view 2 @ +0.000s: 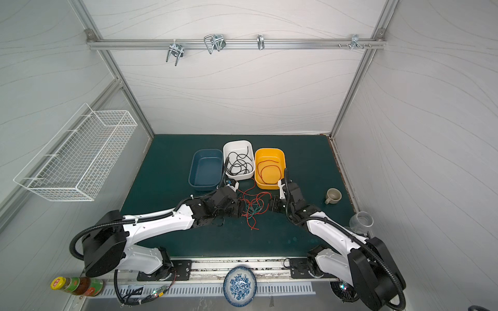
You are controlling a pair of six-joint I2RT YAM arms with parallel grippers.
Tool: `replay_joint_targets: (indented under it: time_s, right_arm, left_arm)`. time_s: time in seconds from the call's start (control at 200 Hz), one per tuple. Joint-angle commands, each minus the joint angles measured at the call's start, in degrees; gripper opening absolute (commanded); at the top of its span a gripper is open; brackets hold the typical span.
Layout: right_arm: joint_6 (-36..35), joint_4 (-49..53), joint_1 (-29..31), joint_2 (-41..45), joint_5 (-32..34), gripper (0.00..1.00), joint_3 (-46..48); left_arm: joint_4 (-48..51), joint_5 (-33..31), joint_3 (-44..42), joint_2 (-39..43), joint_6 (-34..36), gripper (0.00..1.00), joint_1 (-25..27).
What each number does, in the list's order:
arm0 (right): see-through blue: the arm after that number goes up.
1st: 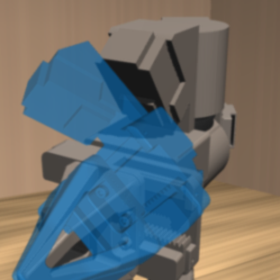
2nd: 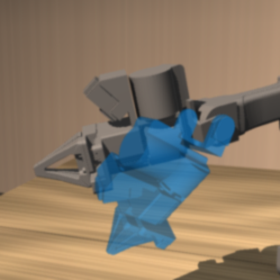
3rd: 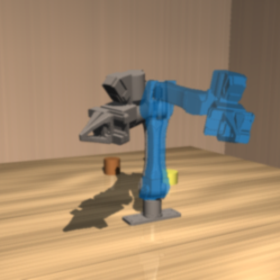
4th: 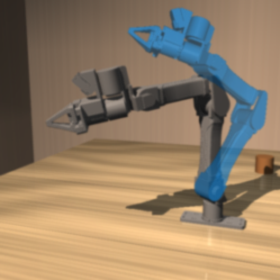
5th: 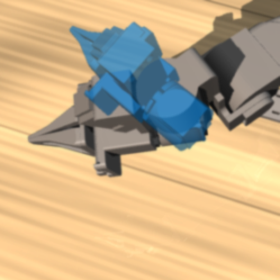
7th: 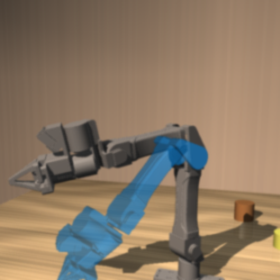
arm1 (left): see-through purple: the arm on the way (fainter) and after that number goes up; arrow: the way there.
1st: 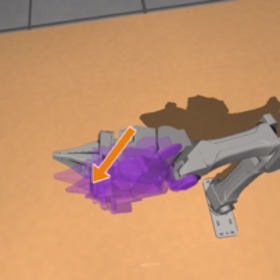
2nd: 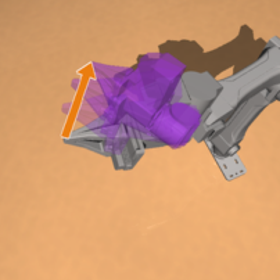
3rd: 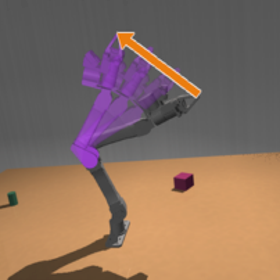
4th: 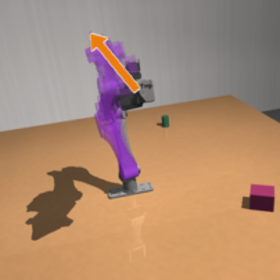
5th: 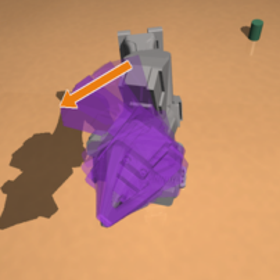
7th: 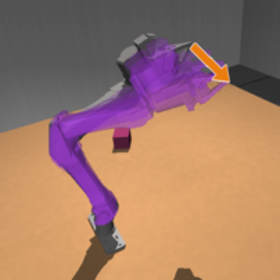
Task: Untangle the cables
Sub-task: 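Move the left gripper back down to the tangled wire pile, then grasp a red wire in the pile with the left gripper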
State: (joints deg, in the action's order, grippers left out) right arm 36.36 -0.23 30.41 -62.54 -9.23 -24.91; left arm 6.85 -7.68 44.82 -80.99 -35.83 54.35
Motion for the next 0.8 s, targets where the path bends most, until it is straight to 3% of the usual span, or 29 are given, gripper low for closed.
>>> replay_joint_targets:
  time_s: [0.0, 0.195, 0.79]
  right_arm:
    - [-0.59, -0.77, 0.35, 1.66, 0.85, 0.00, 0.74]
    - [-0.60, -0.66, 0.39, 1.90, 0.98, 0.00, 0.84]
    - [-0.59, -1.17, 0.44, 1.48, 0.50, 0.00, 0.82]
  left_arm:
    - [-6.87, 1.91, 0.14, -2.83, -3.14, 0.55, 0.66]
    - [-8.44, 3.77, 1.18, -7.13, -3.45, 0.55, 0.84]
    - [-8.69, 1.24, 1.94, -14.24, -4.92, 0.52, 0.94]
